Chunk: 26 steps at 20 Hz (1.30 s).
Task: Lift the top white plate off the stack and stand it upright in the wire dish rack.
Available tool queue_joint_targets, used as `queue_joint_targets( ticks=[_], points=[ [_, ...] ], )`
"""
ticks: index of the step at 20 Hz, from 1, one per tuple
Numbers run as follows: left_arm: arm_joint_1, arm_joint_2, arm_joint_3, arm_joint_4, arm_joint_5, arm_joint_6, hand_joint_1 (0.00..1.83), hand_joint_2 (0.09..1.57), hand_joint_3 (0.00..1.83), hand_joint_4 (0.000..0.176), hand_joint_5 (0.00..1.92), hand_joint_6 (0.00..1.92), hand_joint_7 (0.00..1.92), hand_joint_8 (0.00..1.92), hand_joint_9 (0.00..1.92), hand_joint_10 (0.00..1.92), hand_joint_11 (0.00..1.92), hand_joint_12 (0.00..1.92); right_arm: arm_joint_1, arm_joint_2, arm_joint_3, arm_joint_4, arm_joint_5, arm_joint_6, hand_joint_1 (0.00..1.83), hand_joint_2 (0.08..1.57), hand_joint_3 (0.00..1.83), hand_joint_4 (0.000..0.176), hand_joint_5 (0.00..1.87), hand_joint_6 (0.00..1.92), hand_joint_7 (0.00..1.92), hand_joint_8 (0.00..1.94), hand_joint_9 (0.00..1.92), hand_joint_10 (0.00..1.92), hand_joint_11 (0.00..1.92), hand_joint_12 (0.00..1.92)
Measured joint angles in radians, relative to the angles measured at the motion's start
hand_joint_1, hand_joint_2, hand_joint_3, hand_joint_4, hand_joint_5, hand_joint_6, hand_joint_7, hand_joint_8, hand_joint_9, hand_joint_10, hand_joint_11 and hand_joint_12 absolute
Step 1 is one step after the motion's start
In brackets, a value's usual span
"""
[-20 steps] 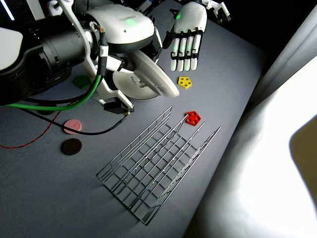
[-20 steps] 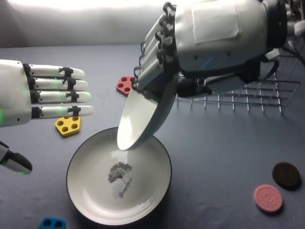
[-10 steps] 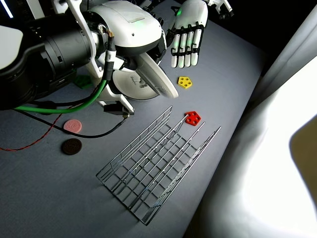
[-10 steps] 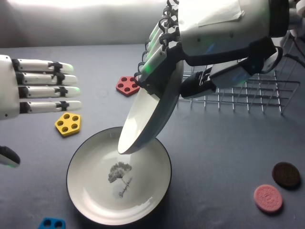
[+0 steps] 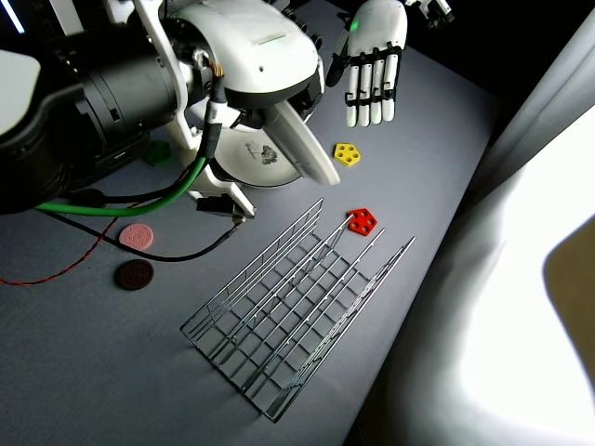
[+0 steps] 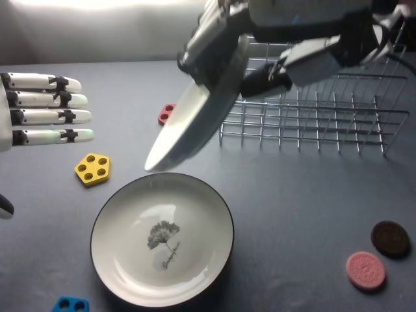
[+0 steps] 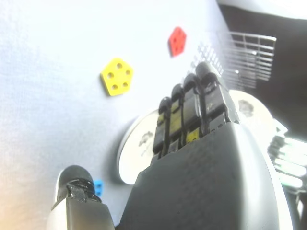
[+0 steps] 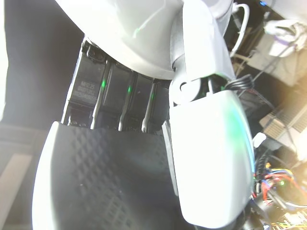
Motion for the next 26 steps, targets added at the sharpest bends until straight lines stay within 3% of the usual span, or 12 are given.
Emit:
queue_joint_targets(
  ticks=[5, 11, 17, 19, 23, 26],
  points=[
    [0.0, 0.0, -0.014, 0.003, -0.003, -0.002, 0.2, 0.95, 0.0, 0.0, 0.09, 0.0, 0.1, 0.01, 0.09, 0.01, 0.02, 0.24, 0.038, -0.004, 0.013, 0.063, -0.024, 0.023, 1.49, 1.11, 0.0, 0.0, 0.8, 1.24, 0.94, 0.82, 0.96, 0.94, 0.96, 1.39],
    [-0.004, 0.0, -0.024, 0.002, -0.004, -0.01, 0.19, 0.97, 0.0, 0.0, 0.05, 0.0, 0.05, 0.0, 0.05, 0.0, 0.0, 0.19, 0.044, -0.004, 0.032, 0.087, -0.079, 0.147, 1.48, 1.12, 0.0, 0.0, 0.78, 1.27, 0.89, 0.9, 0.91, 1.0, 0.94, 1.42],
    [-0.004, 0.0, -0.025, 0.003, -0.005, -0.02, 0.19, 0.95, 0.0, 0.0, 0.1, 0.0, 0.1, 0.0, 0.09, 0.0, 0.03, 0.21, 0.044, -0.004, 0.055, 0.127, -0.169, 0.2, 1.48, 1.12, 0.0, 0.0, 0.76, 1.27, 0.92, 0.87, 0.95, 0.96, 0.97, 1.39],
    [-0.005, 0.0, -0.025, 0.007, -0.005, -0.021, 0.16, 0.95, 0.0, 0.0, 0.08, 0.0, 0.08, 0.0, 0.08, 0.0, 0.0, 0.21, 0.043, -0.007, 0.069, 0.129, -0.192, 0.227, 1.48, 1.13, 0.0, 0.0, 0.76, 1.32, 0.86, 0.97, 0.89, 1.02, 0.92, 1.42],
    [-0.007, 0.0, -0.025, 0.008, -0.004, -0.021, 0.19, 0.96, 0.0, 0.0, 0.05, 0.0, 0.07, 0.0, 0.07, 0.0, 0.01, 0.22, 0.023, -0.023, 0.099, 0.129, -0.2, 0.343, 1.48, 1.12, 0.0, 0.0, 0.79, 1.27, 0.88, 0.93, 0.92, 0.98, 0.94, 1.4],
    [-0.009, 0.0, -0.032, 0.013, -0.002, -0.026, 0.19, 0.96, 0.0, 0.0, 0.09, 0.01, 0.1, 0.01, 0.09, 0.01, 0.0, 0.23, 0.023, -0.025, 0.101, 0.126, -0.188, 0.379, 1.48, 1.12, 0.0, 0.0, 0.8, 1.26, 0.86, 0.94, 0.9, 1.01, 0.95, 1.39]
  ],
)
